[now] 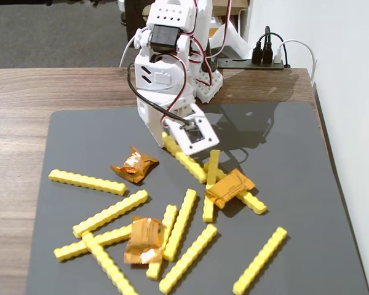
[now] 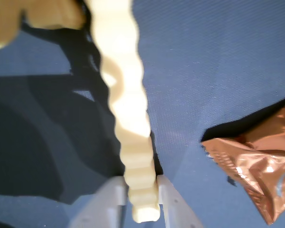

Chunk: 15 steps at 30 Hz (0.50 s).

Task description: Grab a fry

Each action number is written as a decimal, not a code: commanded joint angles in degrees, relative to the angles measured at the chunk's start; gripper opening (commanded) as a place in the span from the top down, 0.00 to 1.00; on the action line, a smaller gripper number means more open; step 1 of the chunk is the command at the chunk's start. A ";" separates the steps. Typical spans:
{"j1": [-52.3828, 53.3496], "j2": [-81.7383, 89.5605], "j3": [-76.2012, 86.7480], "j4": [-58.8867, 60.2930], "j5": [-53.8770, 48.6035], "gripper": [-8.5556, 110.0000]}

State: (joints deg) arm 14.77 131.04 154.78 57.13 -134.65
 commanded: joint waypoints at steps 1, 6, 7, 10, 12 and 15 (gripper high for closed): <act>-0.18 -0.09 0.00 -0.88 0.79 0.92; -0.26 0.35 -0.26 0.09 1.76 0.92; -0.26 0.53 -0.26 0.26 2.11 0.92; -0.26 1.32 -0.53 1.49 3.16 0.92; -0.79 2.11 -1.23 3.34 5.01 0.92; -2.29 4.31 -3.16 6.94 10.63 0.92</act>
State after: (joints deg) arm 13.71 132.63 154.51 61.88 -127.62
